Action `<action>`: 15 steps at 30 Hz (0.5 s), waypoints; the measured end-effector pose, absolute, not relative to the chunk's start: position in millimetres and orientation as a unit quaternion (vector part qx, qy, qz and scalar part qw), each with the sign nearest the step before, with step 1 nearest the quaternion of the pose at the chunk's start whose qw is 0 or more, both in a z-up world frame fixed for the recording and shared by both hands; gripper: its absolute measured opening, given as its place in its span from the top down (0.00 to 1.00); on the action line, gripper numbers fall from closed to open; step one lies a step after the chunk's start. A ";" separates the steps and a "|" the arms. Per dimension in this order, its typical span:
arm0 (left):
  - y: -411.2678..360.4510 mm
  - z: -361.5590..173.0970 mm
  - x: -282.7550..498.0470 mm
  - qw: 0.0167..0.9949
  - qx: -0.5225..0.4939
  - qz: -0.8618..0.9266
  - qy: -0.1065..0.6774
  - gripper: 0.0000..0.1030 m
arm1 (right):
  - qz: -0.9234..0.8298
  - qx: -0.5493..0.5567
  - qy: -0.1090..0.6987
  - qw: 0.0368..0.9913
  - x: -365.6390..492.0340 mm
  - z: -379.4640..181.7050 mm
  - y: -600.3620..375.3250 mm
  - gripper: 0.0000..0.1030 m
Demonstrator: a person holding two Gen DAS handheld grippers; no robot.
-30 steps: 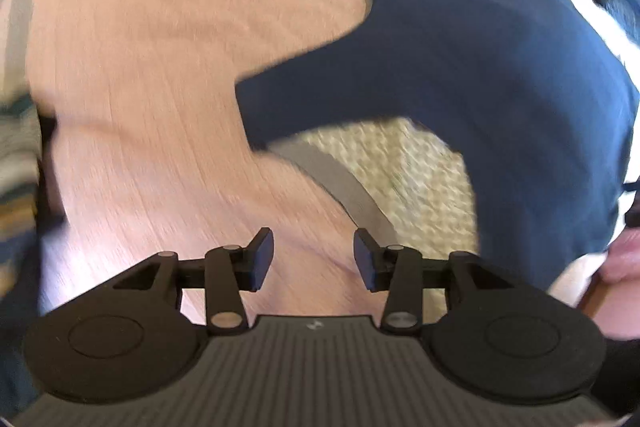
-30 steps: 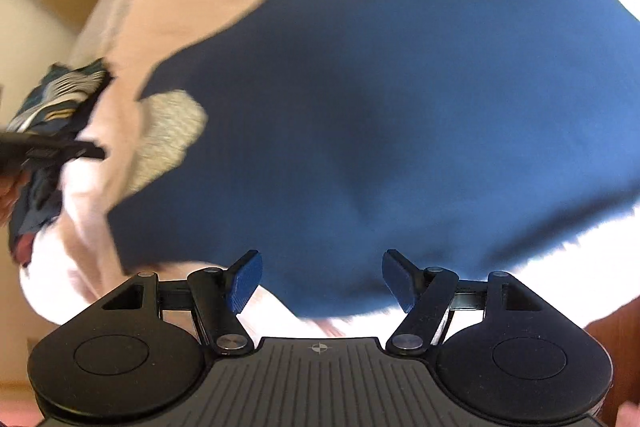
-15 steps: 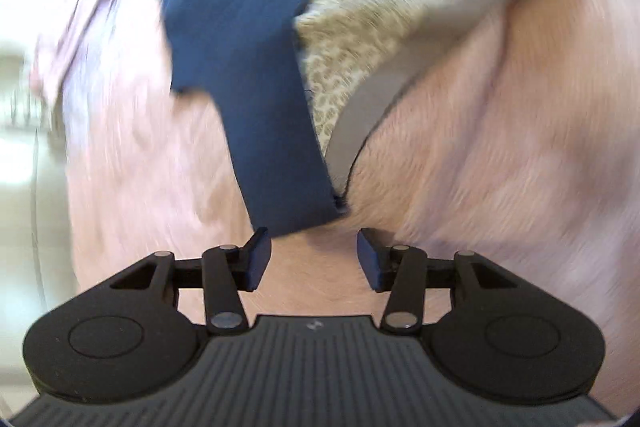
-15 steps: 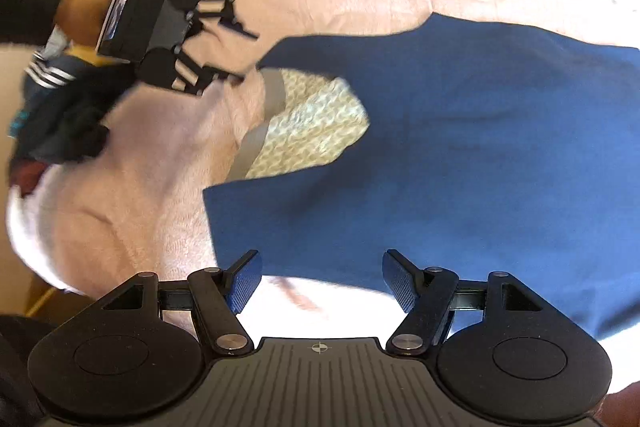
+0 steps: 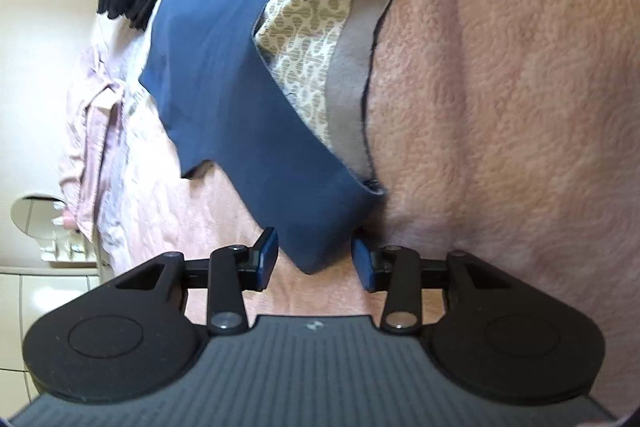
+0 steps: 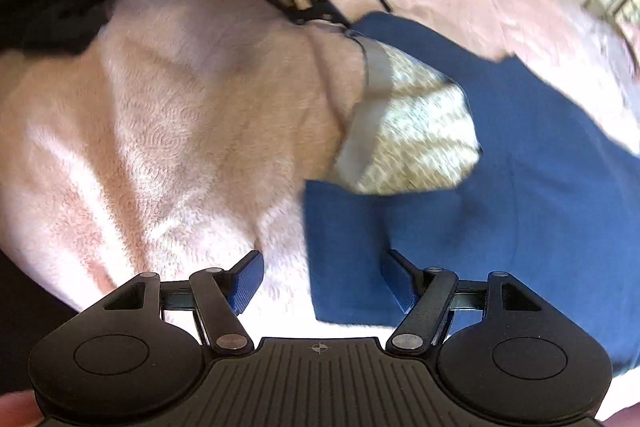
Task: Fold clothes
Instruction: 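Grasp the sweatshirt edge with the left gripper while the right gripper grasps the grey trim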
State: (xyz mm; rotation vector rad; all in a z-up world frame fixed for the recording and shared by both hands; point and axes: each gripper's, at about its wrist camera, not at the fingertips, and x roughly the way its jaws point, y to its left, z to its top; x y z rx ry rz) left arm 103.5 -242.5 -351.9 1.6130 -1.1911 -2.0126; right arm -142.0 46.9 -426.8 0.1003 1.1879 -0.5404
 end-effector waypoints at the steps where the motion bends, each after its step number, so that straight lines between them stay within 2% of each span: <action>1: -245.1 -353.9 103.1 0.152 0.558 -0.698 -0.423 0.67 | -0.256 0.036 0.551 0.793 -140.1 -428.5 47.7 0.33; 3: -247.8 -356.5 101.3 0.145 0.561 -0.693 -0.428 0.89 | -0.270 0.036 0.549 0.790 -143.5 -426.1 42.5 0.47; 5: -247.6 -357.2 101.0 0.139 0.562 -0.691 -0.433 0.95 | -0.278 0.038 0.549 0.788 -147.1 -422.3 38.2 0.73; 6: -248.2 -355.6 100.7 0.136 0.561 -0.693 -0.432 0.96 | -0.282 0.038 0.548 0.786 -149.2 -420.0 36.5 0.77; 8: -249.9 -345.8 102.9 0.141 0.559 -0.700 -0.421 0.97 | -0.288 0.044 0.541 0.789 -155.4 -413.6 32.9 0.92; 15: -241.2 -306.0 115.7 0.156 0.555 -0.712 -0.401 0.99 | -0.265 0.090 0.514 0.811 -162.8 -379.7 23.5 0.95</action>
